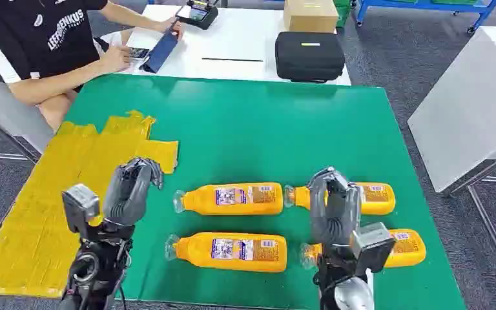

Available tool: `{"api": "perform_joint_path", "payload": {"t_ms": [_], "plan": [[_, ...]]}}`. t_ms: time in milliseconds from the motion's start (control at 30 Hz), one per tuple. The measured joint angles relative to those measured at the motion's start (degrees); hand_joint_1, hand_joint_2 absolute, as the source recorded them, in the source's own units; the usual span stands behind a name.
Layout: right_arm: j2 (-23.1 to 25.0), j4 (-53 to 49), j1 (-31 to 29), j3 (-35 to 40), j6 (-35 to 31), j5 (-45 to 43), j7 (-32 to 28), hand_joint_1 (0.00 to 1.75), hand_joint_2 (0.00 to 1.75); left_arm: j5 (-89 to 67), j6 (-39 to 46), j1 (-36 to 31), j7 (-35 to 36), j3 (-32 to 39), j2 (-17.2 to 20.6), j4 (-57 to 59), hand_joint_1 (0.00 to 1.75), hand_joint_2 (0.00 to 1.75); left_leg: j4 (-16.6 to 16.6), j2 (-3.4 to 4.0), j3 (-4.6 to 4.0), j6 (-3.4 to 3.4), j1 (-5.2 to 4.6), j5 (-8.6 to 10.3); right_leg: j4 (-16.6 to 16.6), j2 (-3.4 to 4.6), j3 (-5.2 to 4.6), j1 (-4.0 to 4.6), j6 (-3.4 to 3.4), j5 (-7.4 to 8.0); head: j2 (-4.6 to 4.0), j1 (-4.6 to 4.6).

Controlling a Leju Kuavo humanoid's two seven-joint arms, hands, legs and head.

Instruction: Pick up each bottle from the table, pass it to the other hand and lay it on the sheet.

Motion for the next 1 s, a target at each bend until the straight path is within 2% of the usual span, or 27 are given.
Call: {"api": "perform_joint_path", "payload": {"t_ms": [67,100,200,400,433,467,500,667,800,933,1000], "plan": [[2.8,8.9,-1.0,2.7,-4.4,-1.0,-5.4,1.75,1.75,-6.9,11.5,0.4,-5.6,-0.4,-2.5,5.5,1.75,1.75,0.0,0.06,0.01,-0.08,0.00,-0.05,0.0,0.09,-0.07,0.00,-0.01,-0.01,0.00,-0.07],[3.6,11.7,-1.0,4.1,-5.7,-1.5,-7.2,1.75,1.75,-7.5,13.3,0.6,-7.1,-0.8,-3.2,7.3,1.75,1.75,0.0,0.02,-0.04,0.00,0.01,0.03,0.0,0.04,-0.10,0.01,-0.02,-0.03,0.00,-0.02],[4.2,17.3,-2.0,6.8,-7.2,-3.6,-7.1,1.75,1.75,-7.4,13.5,0.9,-7.3,-1.1,-4.3,10.9,1.75,1.75,0.0,-0.13,-0.07,0.00,0.04,0.04,0.0,-0.06,-0.06,0.02,-0.05,-0.04,0.00,-0.02],[4.2,20.2,-2.5,9.0,-7.5,-4.5,-5.5,1.75,1.75,-7.2,13.0,1.0,-6.5,-1.1,-4.8,13.5,1.75,1.75,0.0,-0.13,-0.08,0.00,0.01,0.04,0.0,-0.06,-0.06,0.00,-0.04,-0.04,0.00,-0.02],[4.2,20.4,-2.6,9.2,-7.5,-4.7,-5.4,1.52,1.75,-7.2,12.9,1.0,-6.5,-1.0,-4.8,13.8,1.59,1.75,0.0,-0.13,-0.08,0.00,0.01,0.04,0.0,-0.06,-0.06,0.00,-0.04,-0.04,0.00,-0.02],[4.2,20.6,-2.7,9.3,-7.5,-4.7,-5.3,1.52,1.75,-7.2,12.9,1.0,-6.5,-1.0,-4.8,14.1,1.59,1.75,0.0,-0.12,-0.08,0.00,0.01,0.04,0.0,-0.05,-0.06,0.00,-0.04,-0.04,0.00,0.00],[4.2,20.8,-2.8,9.4,-7.5,-4.7,-5.3,0.00,1.75,-7.1,12.9,1.0,-6.5,-1.0,-4.9,14.3,0.00,1.75,0.0,-0.12,-0.08,0.00,0.01,0.03,0.0,-0.06,-0.06,0.00,-0.04,-0.03,0.00,-0.02],[4.2,21.3,-3.2,9.8,-11.1,-1.5,-4.1,0.00,1.75,-7.1,12.8,1.0,-6.5,-1.0,-5.0,15.3,0.00,1.75,0.0,-0.12,-0.08,0.00,0.01,0.04,0.0,-0.06,-0.05,0.01,-0.04,-0.03,0.00,0.00],[4.1,21.0,-3.5,10.6,-20.3,10.0,-0.5,0.00,1.75,-6.7,13.1,1.2,-6.3,-0.8,-5.0,15.3,0.00,1.75,0.0,-0.12,-0.07,0.00,0.02,0.04,0.0,-0.05,-0.06,0.01,-0.04,-0.03,0.00,0.00],[4.0,20.4,-4.0,11.1,-22.9,15.7,2.1,0.00,1.75,-6.7,13.1,1.3,-6.3,-0.5,-5.1,15.3,0.00,1.75,0.0,-0.12,-0.07,0.00,0.02,0.04,0.0,-0.06,-0.05,0.01,-0.04,-0.03,0.00,0.00],[3.7,20.0,-4.3,11.3,-25.2,23.3,5.9,0.00,1.75,-6.7,13.0,1.4,-6.3,-0.4,-5.1,15.3,0.00,1.75,0.0,-0.12,-0.08,0.00,0.01,0.04,0.0,-0.05,-0.05,0.00,-0.04,-0.03,0.00,-0.02]]}}
